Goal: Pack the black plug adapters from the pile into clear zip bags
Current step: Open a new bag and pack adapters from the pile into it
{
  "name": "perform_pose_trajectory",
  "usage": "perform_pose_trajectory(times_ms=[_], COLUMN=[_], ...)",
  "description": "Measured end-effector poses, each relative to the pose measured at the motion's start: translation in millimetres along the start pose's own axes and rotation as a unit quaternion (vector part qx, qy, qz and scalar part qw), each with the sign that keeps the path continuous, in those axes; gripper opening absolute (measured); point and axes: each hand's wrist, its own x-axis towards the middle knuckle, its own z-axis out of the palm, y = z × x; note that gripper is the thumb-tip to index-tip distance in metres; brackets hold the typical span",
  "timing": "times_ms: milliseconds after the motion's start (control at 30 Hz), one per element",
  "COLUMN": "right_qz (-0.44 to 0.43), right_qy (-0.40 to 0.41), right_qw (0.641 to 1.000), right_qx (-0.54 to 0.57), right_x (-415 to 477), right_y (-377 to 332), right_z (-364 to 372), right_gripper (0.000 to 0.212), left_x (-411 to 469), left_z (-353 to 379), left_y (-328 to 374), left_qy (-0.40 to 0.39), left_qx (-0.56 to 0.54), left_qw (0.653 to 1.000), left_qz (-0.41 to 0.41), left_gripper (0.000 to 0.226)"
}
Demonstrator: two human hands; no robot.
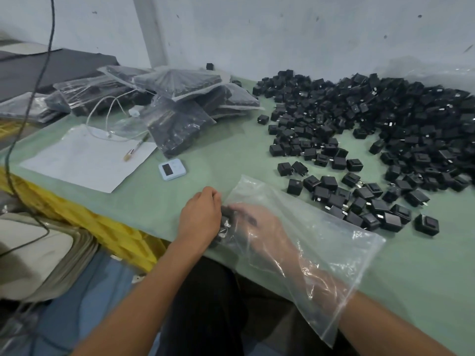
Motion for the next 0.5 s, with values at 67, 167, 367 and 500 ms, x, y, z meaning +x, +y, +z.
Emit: perform_pose_trajectory(times_ms=[67, 167, 367, 500], right_qz=[-0.016, -0.024, -0.033, 0.007], right_qy=[-0.009, -0.022, -0.025, -0.042], right_qw=[1.0, 0.999, 0.999, 0.998], right_qx=[-0.016, -0.015, -0.026, -0.043], right_x=[-5.4, -8.7, -10.3, -13.2], right_y=[-5.1, -8.5, -14.5, -16.7], right_z=[1.2, 0.9, 0.9, -2.8], right_gripper=[0.037, 0.039, 0.045, 0.046], left_x=[-0.7, -3.0, 7.5, 9.1], left_z=[0.2, -1.4, -6.1, 1.2], left_y=[-0.7, 0.6, 2.5, 7.4], left_qy=[0.004, 0.003, -0.038, -0.027], left_qx=[-0.004, -0.029, -0.035, -0.022], left_qw=[1.0, 0.999, 0.998, 0.999], left_qz=[0.007, 0.016, -0.025, -0.034], left_gripper=[0.027, 0.03, 0.028, 0.028])
